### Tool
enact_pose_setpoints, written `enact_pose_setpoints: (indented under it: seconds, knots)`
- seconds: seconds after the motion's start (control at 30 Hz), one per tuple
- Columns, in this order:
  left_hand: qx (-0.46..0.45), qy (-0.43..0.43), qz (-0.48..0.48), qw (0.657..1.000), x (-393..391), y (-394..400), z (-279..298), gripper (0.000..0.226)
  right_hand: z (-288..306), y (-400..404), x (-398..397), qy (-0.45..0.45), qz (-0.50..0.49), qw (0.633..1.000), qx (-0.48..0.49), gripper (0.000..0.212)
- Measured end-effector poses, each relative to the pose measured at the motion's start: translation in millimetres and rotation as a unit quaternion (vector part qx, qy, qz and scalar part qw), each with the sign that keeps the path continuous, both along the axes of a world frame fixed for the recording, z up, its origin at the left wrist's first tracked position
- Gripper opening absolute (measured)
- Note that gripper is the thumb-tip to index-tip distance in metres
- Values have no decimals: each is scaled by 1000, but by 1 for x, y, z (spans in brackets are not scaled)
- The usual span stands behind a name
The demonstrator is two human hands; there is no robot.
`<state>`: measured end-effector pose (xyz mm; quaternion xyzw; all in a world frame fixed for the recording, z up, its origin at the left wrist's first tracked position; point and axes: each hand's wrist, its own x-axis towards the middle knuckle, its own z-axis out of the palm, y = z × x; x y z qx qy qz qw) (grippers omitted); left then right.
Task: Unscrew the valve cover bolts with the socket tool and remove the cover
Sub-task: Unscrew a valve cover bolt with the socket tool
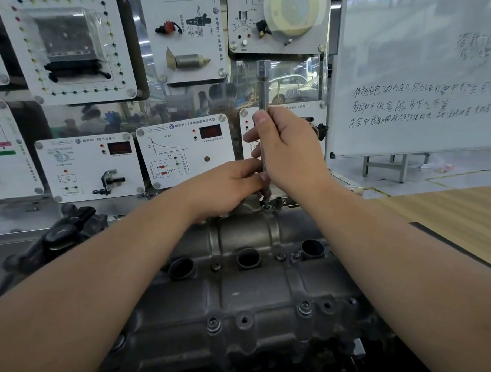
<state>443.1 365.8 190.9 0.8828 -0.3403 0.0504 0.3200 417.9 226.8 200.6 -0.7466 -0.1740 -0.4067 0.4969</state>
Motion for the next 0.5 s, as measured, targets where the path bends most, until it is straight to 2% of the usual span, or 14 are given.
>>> enact_pose_setpoints:
  seconds: [0.13, 0.2, 0.5]
  knots:
    - [4, -12, -4, 1000, 0, 0, 1, 28, -1, -1, 0, -1, 15, 1000, 6, 5]
    - [11, -19, -3, 1000, -1, 0, 1, 32, -2, -1, -1, -9, 14, 1000, 16, 16]
    - [-6, -27, -9, 1000, -2, 1, 1, 27, 0, 1, 0, 1, -8, 1000, 7, 20]
